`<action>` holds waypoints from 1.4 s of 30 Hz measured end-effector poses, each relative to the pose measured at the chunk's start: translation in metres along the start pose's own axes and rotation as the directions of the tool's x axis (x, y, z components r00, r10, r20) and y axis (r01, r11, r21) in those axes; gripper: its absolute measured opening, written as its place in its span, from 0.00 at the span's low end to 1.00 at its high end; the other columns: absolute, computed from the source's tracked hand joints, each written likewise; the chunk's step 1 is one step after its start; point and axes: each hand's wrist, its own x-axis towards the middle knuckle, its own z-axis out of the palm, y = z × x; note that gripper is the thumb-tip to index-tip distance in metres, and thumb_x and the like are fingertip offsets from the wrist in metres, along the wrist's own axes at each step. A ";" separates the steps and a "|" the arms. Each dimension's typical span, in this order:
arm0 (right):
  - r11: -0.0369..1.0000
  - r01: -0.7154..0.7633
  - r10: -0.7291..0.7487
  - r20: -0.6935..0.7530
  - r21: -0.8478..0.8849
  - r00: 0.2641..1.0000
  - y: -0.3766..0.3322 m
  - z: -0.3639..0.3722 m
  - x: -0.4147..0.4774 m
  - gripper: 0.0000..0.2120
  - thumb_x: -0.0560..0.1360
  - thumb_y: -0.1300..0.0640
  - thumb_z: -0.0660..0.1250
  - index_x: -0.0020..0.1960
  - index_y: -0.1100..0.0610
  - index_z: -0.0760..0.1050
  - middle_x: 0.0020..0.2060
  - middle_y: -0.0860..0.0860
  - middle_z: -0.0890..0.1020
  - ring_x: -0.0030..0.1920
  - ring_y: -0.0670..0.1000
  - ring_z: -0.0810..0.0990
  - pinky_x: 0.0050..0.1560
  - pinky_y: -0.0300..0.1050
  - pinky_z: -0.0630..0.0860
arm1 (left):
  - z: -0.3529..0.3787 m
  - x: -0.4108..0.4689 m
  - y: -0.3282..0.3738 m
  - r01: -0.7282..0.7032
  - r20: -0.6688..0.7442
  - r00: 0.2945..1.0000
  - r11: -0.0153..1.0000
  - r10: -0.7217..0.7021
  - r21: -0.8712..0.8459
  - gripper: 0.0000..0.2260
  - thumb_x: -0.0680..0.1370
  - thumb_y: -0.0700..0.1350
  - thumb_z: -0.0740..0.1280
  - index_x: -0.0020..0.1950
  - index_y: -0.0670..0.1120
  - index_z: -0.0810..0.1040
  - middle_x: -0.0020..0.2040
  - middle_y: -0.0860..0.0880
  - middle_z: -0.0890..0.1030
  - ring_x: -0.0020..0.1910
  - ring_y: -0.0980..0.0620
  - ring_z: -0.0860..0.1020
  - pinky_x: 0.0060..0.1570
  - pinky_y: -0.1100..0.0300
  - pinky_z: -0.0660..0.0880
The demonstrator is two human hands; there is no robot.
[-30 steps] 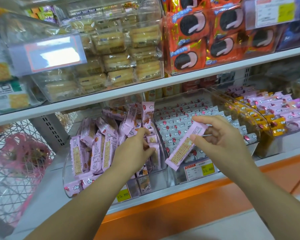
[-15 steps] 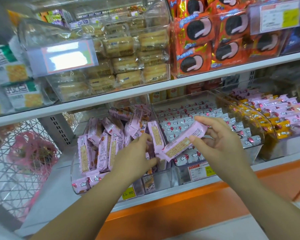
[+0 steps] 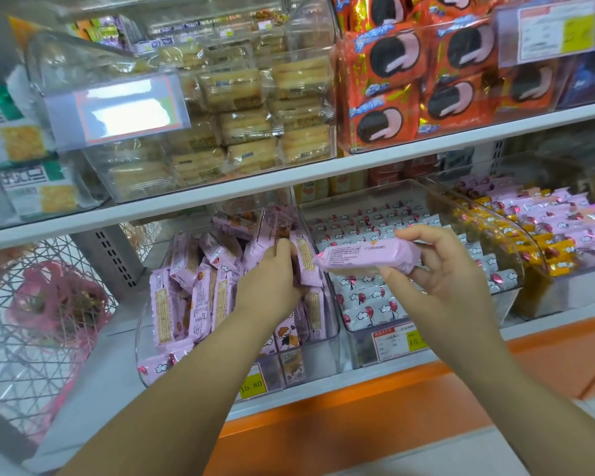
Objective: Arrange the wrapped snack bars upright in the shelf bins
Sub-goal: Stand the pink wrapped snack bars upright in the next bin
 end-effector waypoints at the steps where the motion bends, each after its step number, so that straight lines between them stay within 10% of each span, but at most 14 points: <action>1: 1.000 -0.003 0.003 0.014 0.000 1.000 0.000 0.000 -0.001 0.21 0.70 0.66 0.71 0.48 0.40 0.71 0.52 0.52 0.78 0.55 0.48 0.80 0.50 0.37 0.78 | 0.000 -0.001 0.000 -0.006 -0.011 1.000 1.000 0.006 0.008 0.23 0.72 0.51 0.72 0.58 0.47 0.63 0.60 0.48 0.73 0.50 0.42 0.77 0.40 0.49 0.75; 8: 0.974 0.128 -0.125 0.031 -0.186 0.992 0.000 0.003 -0.004 0.22 0.70 0.62 0.70 0.48 0.36 0.70 0.49 0.43 0.79 0.51 0.45 0.79 0.48 0.32 0.76 | -0.004 -0.011 -0.005 0.017 -0.038 0.999 0.989 -0.023 -0.149 0.16 0.74 0.50 0.70 0.54 0.50 0.65 0.36 0.55 0.74 0.40 0.48 0.76 0.36 0.56 0.71; 14: 0.911 0.302 -0.295 0.069 -0.280 0.953 0.002 0.006 -0.005 0.17 0.68 0.62 0.68 0.52 0.46 0.71 0.48 0.43 0.78 0.53 0.46 0.77 0.47 0.43 0.78 | -0.020 -0.023 -0.007 0.040 0.015 0.999 0.950 -0.038 -0.310 0.08 0.76 0.50 0.67 0.52 0.51 0.71 0.40 0.55 0.79 0.37 0.56 0.77 0.40 0.55 0.76; 16: 0.868 0.393 -0.384 0.091 -0.304 0.919 0.003 0.008 -0.005 0.14 0.70 0.61 0.69 0.51 0.49 0.71 0.49 0.42 0.77 0.53 0.46 0.76 0.47 0.40 0.76 | -0.033 -0.031 -0.001 0.109 0.073 0.994 0.821 -0.083 -0.560 0.08 0.79 0.52 0.62 0.52 0.48 0.74 0.39 0.53 0.82 0.33 0.57 0.79 0.39 0.57 0.76; 19: 0.837 0.462 -0.430 0.170 -0.293 0.887 0.004 0.018 -0.007 0.08 0.71 0.57 0.67 0.49 0.49 0.72 0.51 0.39 0.76 0.52 0.43 0.74 0.47 0.37 0.73 | -0.048 -0.040 0.010 0.376 0.375 0.924 0.354 -0.073 -0.856 0.16 0.79 0.57 0.57 0.52 0.48 0.77 0.44 0.47 0.84 0.35 0.51 0.82 0.40 0.57 0.76; 23: 0.840 0.474 -0.373 0.356 -0.263 0.857 0.013 0.029 -0.015 0.05 0.73 0.55 0.67 0.48 0.48 0.75 0.52 0.41 0.80 0.56 0.42 0.76 0.57 0.39 0.72 | -0.045 -0.041 0.003 0.259 0.238 0.965 0.236 -0.113 -0.937 0.16 0.77 0.45 0.66 0.65 0.50 0.70 0.48 0.42 0.81 0.40 0.47 0.81 0.42 0.56 0.81; 29: 0.926 0.296 -0.232 0.262 -0.236 0.937 0.015 0.026 -0.011 0.09 0.72 0.59 0.67 0.51 0.49 0.78 0.52 0.36 0.77 0.56 0.34 0.75 0.57 0.27 0.68 | -0.047 -0.045 -0.011 -0.136 -0.153 0.988 0.554 0.017 -0.821 0.21 0.76 0.45 0.68 0.59 0.68 0.65 0.59 0.48 0.75 0.45 0.51 0.81 0.46 0.52 0.78; 35: 0.936 0.228 -0.167 0.230 -0.269 0.959 0.020 0.023 -0.008 0.08 0.71 0.61 0.67 0.47 0.51 0.79 0.48 0.40 0.79 0.49 0.39 0.77 0.51 0.31 0.73 | -0.023 -0.043 -0.011 -0.064 0.064 0.987 0.723 0.149 -0.688 0.19 0.77 0.45 0.67 0.61 0.64 0.66 0.55 0.56 0.75 0.37 0.45 0.80 0.39 0.53 0.76; 42: 0.939 0.188 -0.099 0.295 -0.289 0.950 0.024 0.025 -0.008 0.08 0.72 0.63 0.67 0.48 0.54 0.80 0.46 0.42 0.79 0.49 0.38 0.76 0.50 0.29 0.71 | -0.014 -0.047 -0.024 -0.087 0.299 0.936 0.943 0.188 -0.323 0.15 0.78 0.49 0.65 0.64 0.59 0.68 0.61 0.53 0.75 0.58 0.52 0.75 0.58 0.56 0.71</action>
